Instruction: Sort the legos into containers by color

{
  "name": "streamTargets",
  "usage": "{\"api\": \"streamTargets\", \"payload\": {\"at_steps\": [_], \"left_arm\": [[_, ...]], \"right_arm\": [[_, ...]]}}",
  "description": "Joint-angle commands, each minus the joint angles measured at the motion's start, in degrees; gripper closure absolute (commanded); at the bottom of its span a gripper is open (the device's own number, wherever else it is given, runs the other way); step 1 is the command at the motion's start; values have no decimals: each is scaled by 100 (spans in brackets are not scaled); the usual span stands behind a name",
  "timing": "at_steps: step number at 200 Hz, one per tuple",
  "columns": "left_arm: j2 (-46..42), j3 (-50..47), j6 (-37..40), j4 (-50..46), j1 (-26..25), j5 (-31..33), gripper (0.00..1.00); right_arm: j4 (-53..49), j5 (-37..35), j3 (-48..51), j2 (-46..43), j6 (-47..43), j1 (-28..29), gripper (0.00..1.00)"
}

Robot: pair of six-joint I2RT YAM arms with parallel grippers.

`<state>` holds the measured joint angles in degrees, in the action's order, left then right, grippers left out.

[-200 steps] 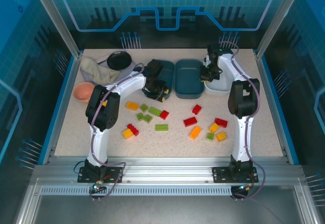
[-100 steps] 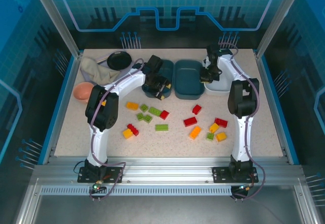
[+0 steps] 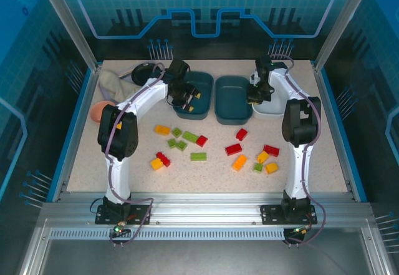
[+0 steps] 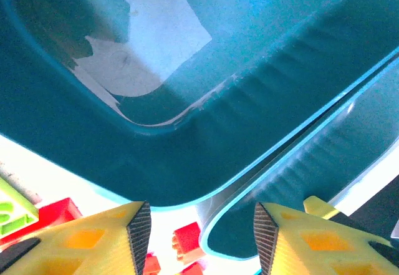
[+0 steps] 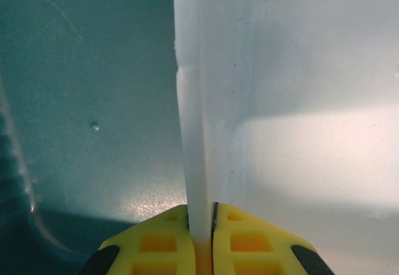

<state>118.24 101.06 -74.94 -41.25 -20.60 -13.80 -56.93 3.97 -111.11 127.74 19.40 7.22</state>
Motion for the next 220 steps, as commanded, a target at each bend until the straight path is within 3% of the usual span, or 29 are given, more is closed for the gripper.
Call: {"api": "streamTargets", "payload": {"at_steps": [1, 29, 73, 90, 120, 146, 163, 191, 220], "left_arm": [[-243, 21, 402, -98, -23, 50, 47], [-533, -128, 783, -59, -28, 208, 41], [-1137, -378, 1660, 12, -200, 498, 26], [-1417, -569, 1992, 53, -324, 571, 21], [-2048, -1065, 2697, 418, -543, 487, 13], [-2696, -1594, 3610, 819, -860, 297, 2], [-3132, -2106, 4075, 1132, -1142, 123, 1], [-3599, -2994, 4118, 1670, -1529, -214, 1], [-3669, -3386, 3879, 1850, -1836, -116, 1]], "right_arm": [[-136, 309, -297, 199, 170, 131, 100], [-192, 132, -294, 98, 120, 146, 99], [-222, -326, -14, -770, 27, 137, 52], [-163, -557, 272, -1322, 147, 114, 40], [28, -933, 1397, -2628, 861, -23, 38], [135, -993, 2978, -3920, 2139, -244, 38], [200, -897, 4047, -4775, 3043, -382, 35], [578, -711, 5427, -5688, 4221, -591, 30], [1144, -240, 6240, -5642, 4977, -804, 28]]}}
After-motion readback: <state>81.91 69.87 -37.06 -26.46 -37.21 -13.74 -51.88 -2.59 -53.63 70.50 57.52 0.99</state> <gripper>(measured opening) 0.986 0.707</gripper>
